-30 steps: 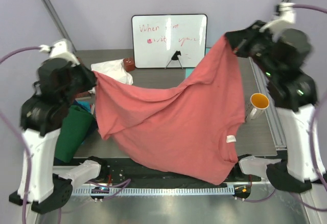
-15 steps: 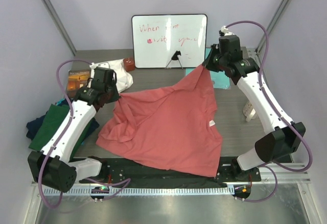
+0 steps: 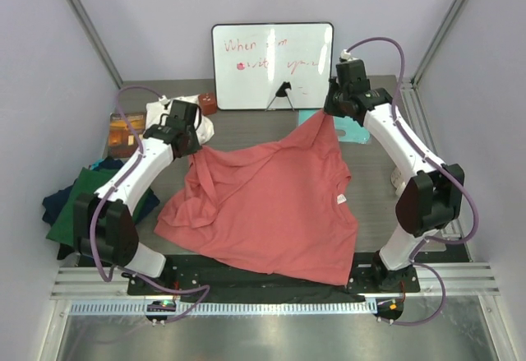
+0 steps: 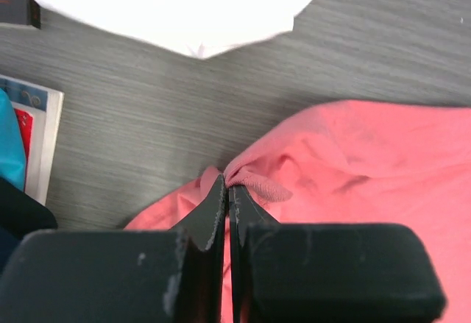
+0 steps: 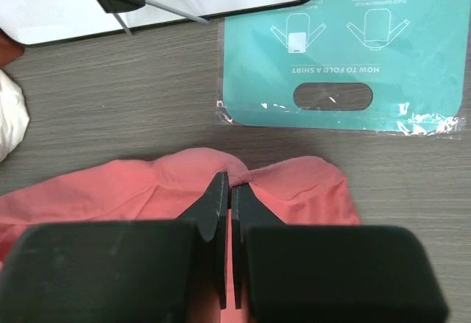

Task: Fold and stack the t-shirts

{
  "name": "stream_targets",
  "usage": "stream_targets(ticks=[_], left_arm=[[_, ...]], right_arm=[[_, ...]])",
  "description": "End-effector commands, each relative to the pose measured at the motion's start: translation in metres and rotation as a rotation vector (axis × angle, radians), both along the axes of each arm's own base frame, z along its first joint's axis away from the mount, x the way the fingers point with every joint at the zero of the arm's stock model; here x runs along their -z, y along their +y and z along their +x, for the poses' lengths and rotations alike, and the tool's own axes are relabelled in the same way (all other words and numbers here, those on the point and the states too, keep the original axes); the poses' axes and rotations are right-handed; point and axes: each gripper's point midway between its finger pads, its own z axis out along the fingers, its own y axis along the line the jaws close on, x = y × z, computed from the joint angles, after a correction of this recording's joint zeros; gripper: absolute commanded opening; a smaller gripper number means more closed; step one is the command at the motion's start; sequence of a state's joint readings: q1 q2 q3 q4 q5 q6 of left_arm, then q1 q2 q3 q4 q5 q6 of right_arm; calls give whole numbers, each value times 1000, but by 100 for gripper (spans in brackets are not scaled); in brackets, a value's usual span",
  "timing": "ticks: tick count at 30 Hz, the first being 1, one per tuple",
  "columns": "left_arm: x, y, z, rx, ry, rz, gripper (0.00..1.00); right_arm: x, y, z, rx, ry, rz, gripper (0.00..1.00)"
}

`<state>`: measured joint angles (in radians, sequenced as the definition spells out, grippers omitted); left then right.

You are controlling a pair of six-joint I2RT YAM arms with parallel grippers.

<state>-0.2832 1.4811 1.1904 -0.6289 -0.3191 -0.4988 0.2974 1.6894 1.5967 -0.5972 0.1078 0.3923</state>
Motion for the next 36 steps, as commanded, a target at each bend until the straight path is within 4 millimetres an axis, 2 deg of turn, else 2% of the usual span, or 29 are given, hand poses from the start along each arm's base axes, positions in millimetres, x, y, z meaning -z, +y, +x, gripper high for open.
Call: stream_targets(ticks=[1, 3, 5, 6, 7, 8, 9, 10, 11, 12, 13, 14, 17, 20, 22, 23, 25, 26, 28, 29, 31, 33, 36], left_arm=[[-52, 4, 29, -22, -165, -11, 0], [-67, 7, 26, -28, -192, -8, 0], [-97, 13, 21, -46, -260, -7, 0], [-105, 16, 15, -55, -268, -3, 0], [-119, 20, 11, -60, -295, 2, 0], [-144, 24, 3, -65, -355, -12, 0], [-156, 27, -4, -67, -377, -10, 0], [-169, 31, -9, -71, -405, -3, 0], [-197, 37, -21, -82, -476, -13, 0], [-208, 41, -29, -91, -497, -11, 0], [-221, 45, -34, -109, -530, -20, 0], [-247, 49, -47, -123, -600, -43, 0], [-288, 52, -64, -130, -711, -93, 0], [-320, 60, -87, -147, -778, -119, 0], [-342, 66, -101, -162, -827, -125, 0], [-346, 68, -107, -163, -830, -122, 0], [-362, 75, -121, -177, -873, -121, 0], [-364, 77, -126, -180, -875, -120, 0], [-379, 80, -144, -181, -922, -146, 0], [-381, 80, -149, -177, -925, -156, 0], [-393, 79, -166, -158, -966, -194, 0], [-396, 81, -177, -154, -978, -207, 0], [-407, 87, -201, -153, -1023, -220, 1]], right_arm=[[-62, -14, 15, 20, -171, 5, 1], [-78, -24, 10, 28, -204, 14, 1], [-89, -34, 5, 39, -220, 23, 1], [-108, -42, -4, 56, -261, 35, 1], [-117, -55, -7, 86, -281, 41, 1], [-128, -61, -14, 98, -306, 46, 1], [-151, -71, -27, 126, -362, 40, 1], [-164, -80, -36, 150, -394, 35, 1], [-172, -87, -44, 173, -417, 24, 1], [-195, -95, -62, 204, -478, 22, 1], [-205, -99, -71, 218, -501, 23, 1], [-216, -102, -81, 225, -530, 32, 1], [-264, -112, -124, 259, -656, 79, 1], [-300, -133, -164, 348, -763, 93, 1], [-317, -144, -185, 395, -820, 95, 1], [-332, -153, -204, 428, -869, 98, 1], [-343, -158, -222, 446, -910, 112, 1], [-355, -161, -238, 452, -949, 131, 1], [-362, -163, -253, 450, -966, 141, 1], [-371, -163, -268, 441, -998, 156, 1], [-376, -165, -282, 434, -1015, 157, 1], [-384, -168, -301, 440, -1057, 182, 1], [-399, -164, -316, 412, -1104, 225, 1]])
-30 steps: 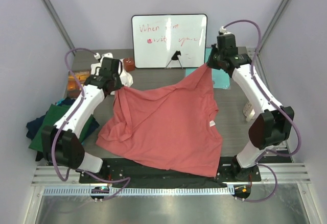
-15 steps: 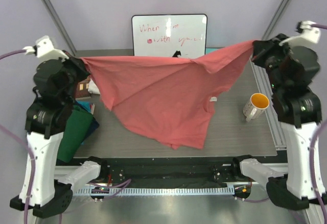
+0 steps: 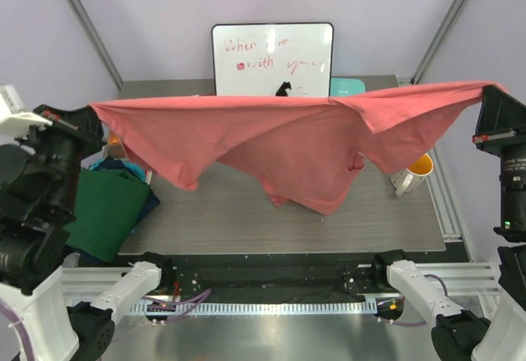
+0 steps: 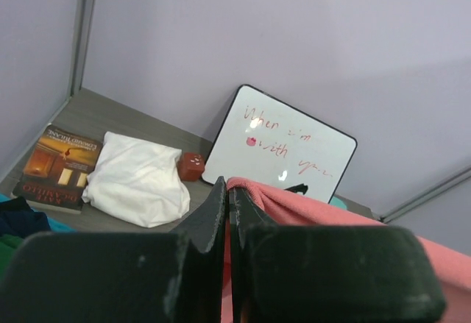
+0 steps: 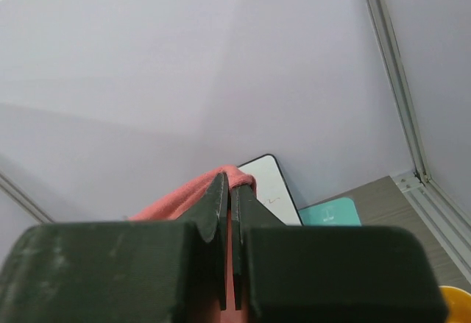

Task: Fold and stack the t-shirts

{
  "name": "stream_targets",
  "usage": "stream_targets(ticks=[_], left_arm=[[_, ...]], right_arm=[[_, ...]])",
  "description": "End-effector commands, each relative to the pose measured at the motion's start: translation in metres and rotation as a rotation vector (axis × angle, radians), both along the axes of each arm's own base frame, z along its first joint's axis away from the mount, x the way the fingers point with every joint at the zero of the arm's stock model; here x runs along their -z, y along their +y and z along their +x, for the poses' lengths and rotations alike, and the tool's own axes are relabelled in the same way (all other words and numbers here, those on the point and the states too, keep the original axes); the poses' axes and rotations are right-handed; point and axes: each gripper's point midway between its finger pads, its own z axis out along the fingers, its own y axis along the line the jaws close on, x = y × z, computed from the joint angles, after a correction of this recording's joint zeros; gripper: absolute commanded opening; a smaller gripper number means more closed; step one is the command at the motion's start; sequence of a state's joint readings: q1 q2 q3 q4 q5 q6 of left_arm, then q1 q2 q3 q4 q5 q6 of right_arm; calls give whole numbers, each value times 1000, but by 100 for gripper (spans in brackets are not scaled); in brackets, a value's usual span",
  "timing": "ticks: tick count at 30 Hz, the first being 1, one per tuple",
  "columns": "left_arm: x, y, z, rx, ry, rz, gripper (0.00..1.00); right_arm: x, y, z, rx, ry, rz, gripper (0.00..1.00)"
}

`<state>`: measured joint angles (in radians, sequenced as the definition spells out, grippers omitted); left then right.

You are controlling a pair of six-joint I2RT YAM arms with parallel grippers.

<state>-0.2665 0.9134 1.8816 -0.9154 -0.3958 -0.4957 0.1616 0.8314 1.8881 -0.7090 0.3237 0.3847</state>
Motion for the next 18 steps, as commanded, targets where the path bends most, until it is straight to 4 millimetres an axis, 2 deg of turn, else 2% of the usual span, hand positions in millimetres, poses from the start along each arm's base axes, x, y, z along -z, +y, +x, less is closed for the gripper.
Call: stream_targets(ticks=[1, 3, 4, 6, 8, 11, 12, 14, 15, 17, 18], left_arm=[[-23, 25, -46, -70, -96, -28, 0], [-31, 27, -60, -60, -140, -40, 1], [-37, 27, -67, -50, -159, -48, 0], [-45, 24, -76, -20, -189, -58, 1], [-45, 20, -77, 4, -181, -60, 0], [-36, 19, -70, -1, -148, -49, 0], [-25, 18, -60, -9, -111, -38, 0], [-10, 16, -45, -25, -62, -22, 0], [8, 11, -27, -22, 4, -7, 0], [32, 4, -6, -13, 85, 14, 0], [61, -5, 15, 3, 174, 33, 0]], right_arm=[[-35, -13, -36, 36, -127, 57, 1], [-46, -7, -36, 4, -152, 55, 1], [-58, -8, -47, -3, -190, 59, 1], [-70, -5, -53, -21, -222, 54, 1], [-83, -3, -60, -43, -257, 53, 1], [-83, 1, -49, -55, -243, 63, 1], [-81, 3, -42, -60, -229, 65, 1], [-72, 13, -16, -96, -178, 58, 1], [-68, 18, -5, -112, -154, 54, 1], [-51, 33, 28, -167, -80, 48, 1], [-42, 37, 43, -177, -46, 48, 1]])
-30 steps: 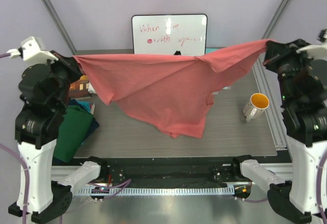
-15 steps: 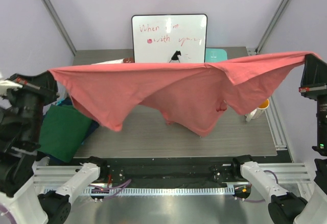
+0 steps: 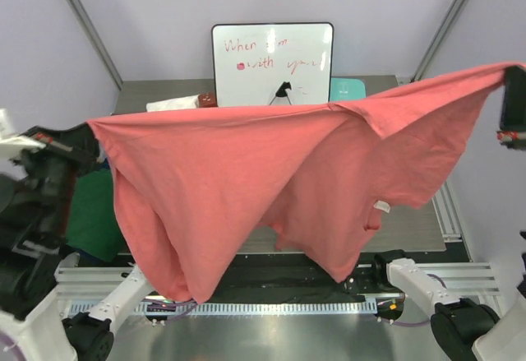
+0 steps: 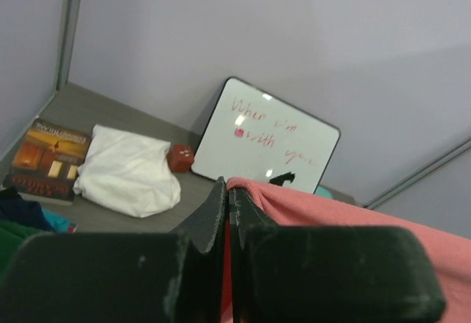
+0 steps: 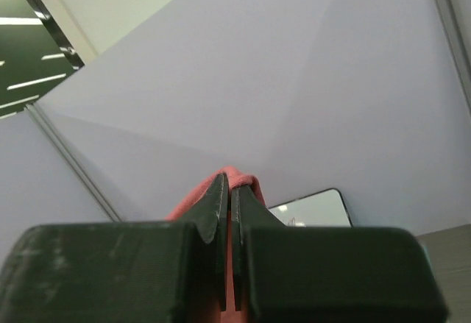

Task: Fold and stack the t-shirts

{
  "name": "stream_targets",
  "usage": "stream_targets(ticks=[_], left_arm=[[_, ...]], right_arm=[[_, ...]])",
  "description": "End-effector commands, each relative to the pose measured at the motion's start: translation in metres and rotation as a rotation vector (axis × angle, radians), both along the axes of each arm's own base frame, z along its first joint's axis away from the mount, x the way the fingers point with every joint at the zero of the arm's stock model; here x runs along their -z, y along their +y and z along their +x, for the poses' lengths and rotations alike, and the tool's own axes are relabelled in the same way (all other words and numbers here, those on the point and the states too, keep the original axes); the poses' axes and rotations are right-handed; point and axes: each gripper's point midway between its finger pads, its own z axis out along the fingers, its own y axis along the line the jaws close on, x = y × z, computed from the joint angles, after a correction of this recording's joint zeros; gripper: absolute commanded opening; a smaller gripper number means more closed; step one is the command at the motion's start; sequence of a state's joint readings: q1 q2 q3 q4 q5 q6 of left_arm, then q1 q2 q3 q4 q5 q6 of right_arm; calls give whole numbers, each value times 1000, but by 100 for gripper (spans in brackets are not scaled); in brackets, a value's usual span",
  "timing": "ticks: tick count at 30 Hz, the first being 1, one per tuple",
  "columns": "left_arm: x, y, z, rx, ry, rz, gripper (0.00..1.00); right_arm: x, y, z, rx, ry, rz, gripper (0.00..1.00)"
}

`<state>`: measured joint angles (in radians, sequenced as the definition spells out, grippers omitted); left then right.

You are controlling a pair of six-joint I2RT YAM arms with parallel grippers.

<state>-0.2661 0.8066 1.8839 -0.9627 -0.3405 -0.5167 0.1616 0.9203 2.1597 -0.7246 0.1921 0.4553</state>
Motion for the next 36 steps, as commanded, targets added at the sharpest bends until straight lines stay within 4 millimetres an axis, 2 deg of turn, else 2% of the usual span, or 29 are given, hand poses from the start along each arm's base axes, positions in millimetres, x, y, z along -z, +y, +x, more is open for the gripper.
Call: stream_targets(ticks=[1, 2, 3, 5, 6, 8, 9, 10, 12, 13, 15, 16, 20, 21, 22, 24, 25, 26, 28, 30, 34, 36], left_arm=[[81, -12, 72, -41, 275, 79, 0], [97, -16, 82, -33, 316, 83, 0], [132, -26, 96, -1, 401, 91, 0], [164, -39, 119, 34, 466, 90, 0], [198, -45, 129, 50, 542, 99, 0], [235, -60, 148, 92, 627, 87, 0], [264, -63, 151, 100, 695, 93, 0], [278, -67, 156, 114, 724, 88, 0], [322, -69, 162, 111, 834, 107, 0], [332, -69, 167, 105, 843, 112, 0], [356, -65, 172, 82, 887, 131, 0], [363, -62, 175, 72, 896, 137, 0], [390, -48, 194, 42, 951, 205, 0], [408, -44, 200, 24, 1003, 226, 0], [419, -36, 205, 6, 1037, 233, 0], [427, -35, 221, 26, 1071, 245, 0], [452, -33, 226, 32, 1148, 252, 0], [447, -34, 240, 29, 1137, 254, 0], [468, -29, 243, 18, 1227, 266, 9], [464, -32, 254, 24, 1208, 258, 16], [446, -36, 260, 32, 1147, 234, 39], [439, -37, 257, 42, 1140, 228, 42]], right_arm=[[41, 23, 101, -42, 191, -4, 1], [55, 28, 121, -57, 242, 0, 1], [66, 32, 133, -64, 280, -3, 1], [99, 39, 162, -79, 378, -17, 1], [118, 43, 179, -87, 440, -21, 1], [162, 51, 206, -100, 558, -37, 1], [185, 56, 221, -115, 625, -43, 1], [216, 60, 232, -128, 699, -54, 1], [245, 66, 243, -150, 772, -49, 1], [269, 68, 248, -156, 820, -43, 1], [280, 69, 253, -152, 819, -35, 1], [294, 67, 254, -141, 840, -33, 1], [309, 66, 264, -125, 865, -46, 1], [313, 67, 267, -127, 873, -49, 1], [313, 67, 269, -130, 876, -51, 1], [318, 71, 274, -144, 889, -54, 1], [319, 71, 275, -147, 890, -55, 1], [322, 74, 278, -160, 898, -55, 1], [323, 76, 279, -169, 903, -53, 1], [324, 77, 279, -175, 905, -56, 1], [328, 75, 278, -167, 912, -69, 1], [331, 75, 277, -166, 918, -72, 1]])
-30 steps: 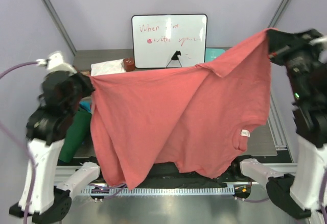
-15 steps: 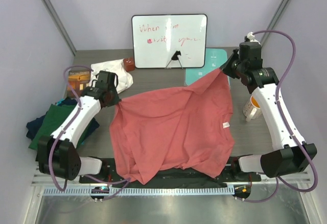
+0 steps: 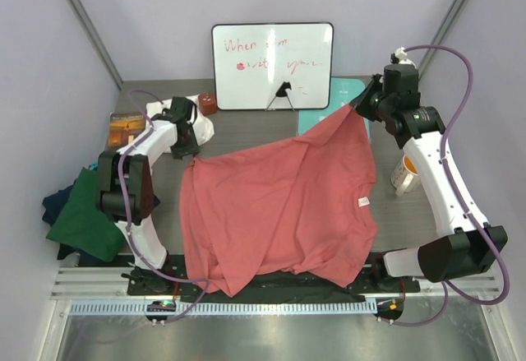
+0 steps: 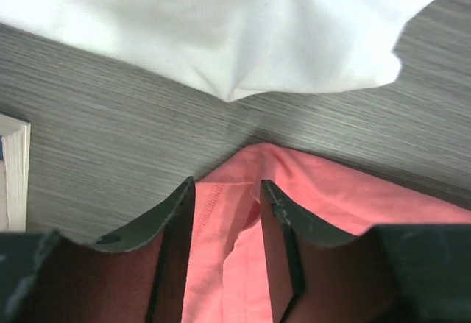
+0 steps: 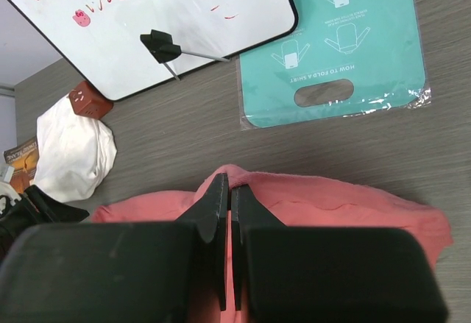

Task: Fold and stack the t-shirts

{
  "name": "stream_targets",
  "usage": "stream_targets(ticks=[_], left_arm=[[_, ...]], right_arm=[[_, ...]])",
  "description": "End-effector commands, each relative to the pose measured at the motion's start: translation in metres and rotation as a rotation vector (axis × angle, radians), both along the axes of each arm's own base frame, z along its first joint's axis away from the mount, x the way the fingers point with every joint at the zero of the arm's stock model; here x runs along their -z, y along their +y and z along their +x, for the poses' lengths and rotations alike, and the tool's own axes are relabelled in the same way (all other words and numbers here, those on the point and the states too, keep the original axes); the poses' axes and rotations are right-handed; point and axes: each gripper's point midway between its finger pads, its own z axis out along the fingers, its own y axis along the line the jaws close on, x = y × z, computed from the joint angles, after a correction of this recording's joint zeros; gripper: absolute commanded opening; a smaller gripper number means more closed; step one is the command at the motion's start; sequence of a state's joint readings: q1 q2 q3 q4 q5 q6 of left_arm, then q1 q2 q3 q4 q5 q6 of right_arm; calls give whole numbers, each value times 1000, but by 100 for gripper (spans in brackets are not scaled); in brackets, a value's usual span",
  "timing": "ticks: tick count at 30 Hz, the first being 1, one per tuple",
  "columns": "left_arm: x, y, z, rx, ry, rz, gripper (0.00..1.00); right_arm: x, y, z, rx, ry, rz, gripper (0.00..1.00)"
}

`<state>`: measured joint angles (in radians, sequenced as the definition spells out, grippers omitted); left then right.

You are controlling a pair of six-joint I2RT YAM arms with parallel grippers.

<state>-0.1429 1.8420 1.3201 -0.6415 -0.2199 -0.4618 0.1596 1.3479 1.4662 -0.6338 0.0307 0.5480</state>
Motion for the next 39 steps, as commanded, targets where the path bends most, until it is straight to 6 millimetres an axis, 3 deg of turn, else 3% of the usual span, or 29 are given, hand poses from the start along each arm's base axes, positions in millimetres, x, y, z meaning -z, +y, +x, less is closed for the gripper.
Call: stream_targets(ticks=[1, 5, 9, 16, 25, 39], left_arm=[[-52, -2, 14, 6, -132, -29, 43], [-81, -16, -3, 40, -193, -119, 43], [-85, -21, -17, 32, -219, -166, 41], [-57, -27, -34, 11, -166, -212, 34], [-21, -30, -44, 2, -129, -223, 34], [2, -30, -33, 26, -136, -206, 33]], right_arm=[[-28, -1, 7, -2, -98, 6, 1], [-20, 1, 9, -9, -80, 6, 1], [-14, 3, 14, -12, -67, 16, 1], [-14, 10, 16, -44, -70, 30, 1], [-8, 7, 7, -50, -59, 8, 1], [10, 5, -1, -48, -11, -1, 1]])
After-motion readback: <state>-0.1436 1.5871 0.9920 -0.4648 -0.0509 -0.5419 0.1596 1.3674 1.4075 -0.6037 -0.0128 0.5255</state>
